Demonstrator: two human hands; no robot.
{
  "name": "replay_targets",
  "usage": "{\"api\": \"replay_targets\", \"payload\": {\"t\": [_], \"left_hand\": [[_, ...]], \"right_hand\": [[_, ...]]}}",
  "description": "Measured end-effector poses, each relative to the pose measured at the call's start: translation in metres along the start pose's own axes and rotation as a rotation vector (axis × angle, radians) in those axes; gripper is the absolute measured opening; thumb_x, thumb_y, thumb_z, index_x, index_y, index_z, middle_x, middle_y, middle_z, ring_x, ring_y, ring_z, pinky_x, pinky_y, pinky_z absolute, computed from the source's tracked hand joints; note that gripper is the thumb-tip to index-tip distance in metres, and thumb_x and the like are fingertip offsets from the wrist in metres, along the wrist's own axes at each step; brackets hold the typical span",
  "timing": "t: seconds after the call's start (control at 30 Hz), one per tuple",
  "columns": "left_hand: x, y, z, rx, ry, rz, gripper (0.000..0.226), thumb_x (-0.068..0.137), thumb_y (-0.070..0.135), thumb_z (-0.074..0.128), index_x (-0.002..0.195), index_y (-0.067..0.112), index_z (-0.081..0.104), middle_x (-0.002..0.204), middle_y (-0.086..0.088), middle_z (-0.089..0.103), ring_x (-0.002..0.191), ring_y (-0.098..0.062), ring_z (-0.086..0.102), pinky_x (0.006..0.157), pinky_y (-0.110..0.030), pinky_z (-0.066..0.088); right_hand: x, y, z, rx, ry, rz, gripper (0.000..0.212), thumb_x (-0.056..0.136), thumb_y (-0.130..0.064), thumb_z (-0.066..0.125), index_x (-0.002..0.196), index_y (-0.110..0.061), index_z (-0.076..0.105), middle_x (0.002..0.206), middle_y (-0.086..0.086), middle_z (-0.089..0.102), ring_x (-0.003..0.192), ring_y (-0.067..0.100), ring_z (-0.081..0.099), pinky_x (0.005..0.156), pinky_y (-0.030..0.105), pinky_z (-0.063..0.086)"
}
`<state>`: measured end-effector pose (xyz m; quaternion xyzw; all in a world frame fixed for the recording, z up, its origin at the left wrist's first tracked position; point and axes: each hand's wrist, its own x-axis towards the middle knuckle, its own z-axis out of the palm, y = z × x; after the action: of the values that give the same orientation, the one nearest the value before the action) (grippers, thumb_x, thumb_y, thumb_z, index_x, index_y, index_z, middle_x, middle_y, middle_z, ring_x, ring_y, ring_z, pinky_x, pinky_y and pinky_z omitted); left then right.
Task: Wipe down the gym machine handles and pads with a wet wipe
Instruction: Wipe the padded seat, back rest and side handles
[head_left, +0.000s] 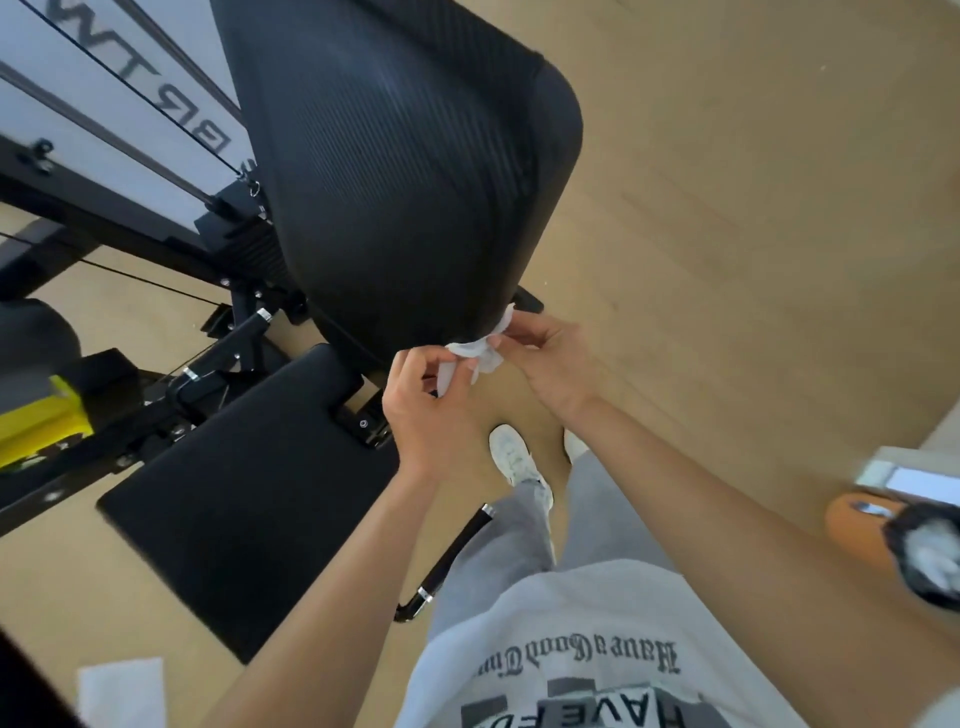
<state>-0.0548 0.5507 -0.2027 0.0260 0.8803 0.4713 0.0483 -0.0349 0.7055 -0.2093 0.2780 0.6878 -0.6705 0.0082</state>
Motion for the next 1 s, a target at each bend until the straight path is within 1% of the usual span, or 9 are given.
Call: {"api": "replay_targets", "payload": {"t": [0.07, 0.17, 0.33, 0.47, 0.57, 0.67, 0.77, 0.87, 1.0], "left_hand": [[-0.003, -0.008, 0.004, 0.005, 0.023, -0.072, 0.017, 0.087, 0.014, 0.080, 0.089, 0.021, 0.065, 0.095, 0.000, 0.064, 0.083, -0.006, 0.061, 0.068, -0.012, 0.047], [-0.011, -0.021, 0.011, -0.031, 0.081, -0.209, 0.017, 0.086, 0.015, 0.081, 0.088, 0.021, 0.065, 0.093, 0.000, 0.064, 0.081, -0.010, 0.061, 0.067, -0.015, 0.048], [-0.022, -0.034, 0.022, -0.054, 0.162, -0.317, 0.014, 0.085, 0.021, 0.080, 0.091, 0.019, 0.067, 0.095, 0.001, 0.067, 0.082, -0.012, 0.062, 0.070, -0.020, 0.050], [-0.029, -0.041, 0.029, -0.111, 0.221, -0.376, 0.015, 0.087, 0.026, 0.078, 0.099, 0.023, 0.069, 0.099, 0.005, 0.070, 0.089, -0.012, 0.066, 0.076, -0.022, 0.055], [-0.034, -0.050, 0.035, -0.169, 0.284, -0.431, 0.021, 0.086, 0.032, 0.081, 0.101, 0.023, 0.070, 0.100, 0.006, 0.071, 0.089, -0.010, 0.067, 0.074, -0.017, 0.054], [-0.033, -0.068, 0.039, -0.144, 0.302, -0.443, 0.023, 0.083, 0.031, 0.083, 0.100, 0.024, 0.069, 0.102, 0.006, 0.071, 0.091, -0.008, 0.067, 0.076, -0.017, 0.053], [-0.033, -0.089, 0.041, -0.102, 0.291, -0.428, 0.024, 0.080, 0.023, 0.084, 0.096, 0.026, 0.067, 0.102, 0.006, 0.071, 0.089, 0.001, 0.064, 0.074, -0.012, 0.050], [-0.036, -0.114, 0.043, -0.070, 0.284, -0.471, 0.016, 0.084, 0.018, 0.080, 0.095, 0.023, 0.069, 0.091, 0.015, 0.068, 0.079, 0.010, 0.059, 0.070, -0.007, 0.045], [-0.033, -0.150, 0.042, -0.061, 0.257, -0.518, 0.007, 0.087, 0.021, 0.078, 0.092, 0.021, 0.073, 0.075, 0.020, 0.067, 0.074, 0.000, 0.064, 0.071, -0.018, 0.053]], "right_hand": [[0.004, 0.010, 0.002, -0.028, -0.041, 0.035, 0.022, 0.089, -0.011, 0.076, 0.111, -0.015, 0.079, 0.096, -0.005, 0.078, 0.083, -0.007, 0.070, 0.074, 0.008, 0.049], [0.010, 0.022, 0.006, -0.073, -0.109, 0.053, 0.024, 0.087, -0.012, 0.079, 0.111, -0.016, 0.078, 0.101, -0.003, 0.078, 0.088, 0.001, 0.072, 0.076, 0.012, 0.051], [0.017, 0.029, 0.005, -0.083, -0.150, 0.026, 0.034, 0.082, -0.011, 0.083, 0.110, -0.015, 0.064, 0.104, 0.004, 0.074, 0.088, 0.009, 0.072, 0.069, 0.006, 0.049], [0.022, 0.052, 0.011, -0.091, -0.198, 0.038, 0.028, 0.083, -0.014, 0.081, 0.108, -0.018, 0.069, 0.105, 0.002, 0.075, 0.094, 0.012, 0.072, 0.083, 0.021, 0.057], [0.024, 0.070, 0.017, -0.127, -0.243, 0.055, 0.031, 0.089, -0.014, 0.078, 0.119, -0.012, 0.070, 0.110, -0.001, 0.075, 0.098, 0.007, 0.071, 0.087, 0.017, 0.055], [0.029, 0.089, 0.026, -0.174, -0.253, -0.005, 0.018, 0.087, -0.008, 0.077, 0.100, -0.021, 0.072, 0.092, -0.012, 0.074, 0.086, -0.006, 0.070, 0.076, 0.010, 0.052], [0.031, 0.103, 0.038, -0.226, -0.254, -0.016, 0.033, 0.084, -0.004, 0.078, 0.088, -0.035, 0.067, 0.088, -0.013, 0.074, 0.084, -0.004, 0.070, 0.075, 0.012, 0.051], [0.035, 0.126, 0.051, -0.252, -0.260, -0.029, 0.028, 0.081, -0.002, 0.077, 0.095, -0.026, 0.073, 0.092, -0.009, 0.077, 0.087, 0.002, 0.073, 0.078, 0.020, 0.056], [0.040, 0.146, 0.071, -0.319, -0.193, -0.076, 0.011, 0.083, -0.003, 0.073, 0.090, -0.011, 0.076, 0.083, -0.008, 0.076, 0.076, -0.004, 0.069, 0.070, 0.019, 0.055]]}}
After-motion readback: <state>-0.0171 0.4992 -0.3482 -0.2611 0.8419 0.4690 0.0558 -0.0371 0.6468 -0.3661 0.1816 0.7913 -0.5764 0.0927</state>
